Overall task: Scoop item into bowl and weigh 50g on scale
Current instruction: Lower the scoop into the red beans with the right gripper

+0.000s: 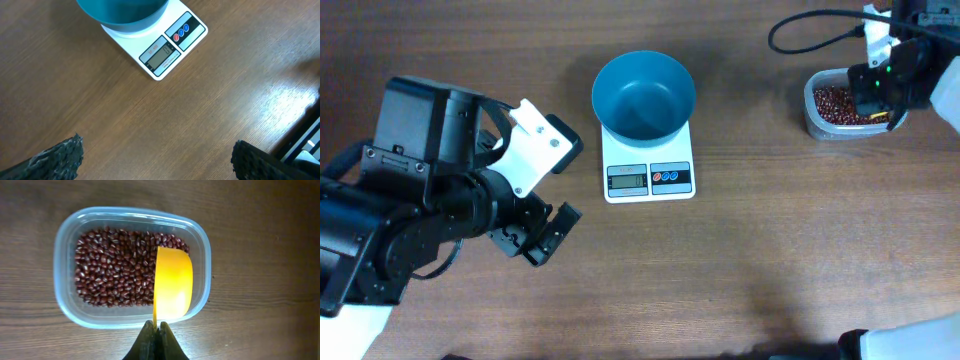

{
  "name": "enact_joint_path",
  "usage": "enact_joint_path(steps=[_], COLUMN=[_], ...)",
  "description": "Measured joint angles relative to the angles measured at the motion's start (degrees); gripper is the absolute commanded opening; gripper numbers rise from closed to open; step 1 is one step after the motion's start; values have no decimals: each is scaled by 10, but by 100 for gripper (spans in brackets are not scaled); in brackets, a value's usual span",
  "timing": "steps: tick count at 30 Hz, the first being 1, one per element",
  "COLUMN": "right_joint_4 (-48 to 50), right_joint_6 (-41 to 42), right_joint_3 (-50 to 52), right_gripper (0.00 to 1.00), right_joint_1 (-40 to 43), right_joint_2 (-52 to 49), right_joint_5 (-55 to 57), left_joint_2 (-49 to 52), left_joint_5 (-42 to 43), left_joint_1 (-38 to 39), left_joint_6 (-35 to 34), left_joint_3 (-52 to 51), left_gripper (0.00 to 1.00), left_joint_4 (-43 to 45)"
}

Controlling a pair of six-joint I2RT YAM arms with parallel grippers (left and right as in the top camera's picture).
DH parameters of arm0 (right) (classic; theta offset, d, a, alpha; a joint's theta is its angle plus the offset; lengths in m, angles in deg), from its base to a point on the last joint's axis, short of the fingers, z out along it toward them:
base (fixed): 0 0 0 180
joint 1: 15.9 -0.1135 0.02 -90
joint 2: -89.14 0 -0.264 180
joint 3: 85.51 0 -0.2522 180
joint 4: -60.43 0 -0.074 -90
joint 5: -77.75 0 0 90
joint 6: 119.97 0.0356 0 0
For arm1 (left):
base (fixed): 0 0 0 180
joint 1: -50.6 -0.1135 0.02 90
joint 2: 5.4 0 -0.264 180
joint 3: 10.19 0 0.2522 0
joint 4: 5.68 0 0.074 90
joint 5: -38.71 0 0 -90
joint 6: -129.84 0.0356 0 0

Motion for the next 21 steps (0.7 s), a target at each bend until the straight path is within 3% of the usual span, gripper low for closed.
enact_joint_path(steps=[11, 21], right_joint_4=[43, 43], right_joint_6=[-58, -61], right_joint_3=[0, 0], right_gripper=[4, 4], right_joint_1=[0, 0], right_joint_2=[-28, -50], right_joint_5=[43, 45], left_joint_2=[0, 0], left_joint_5=[0, 0], left_joint_1=[0, 0], left_joint_6=[0, 0], left_joint_3=[0, 0], left_gripper=[99, 99], left_joint_4=[0, 0])
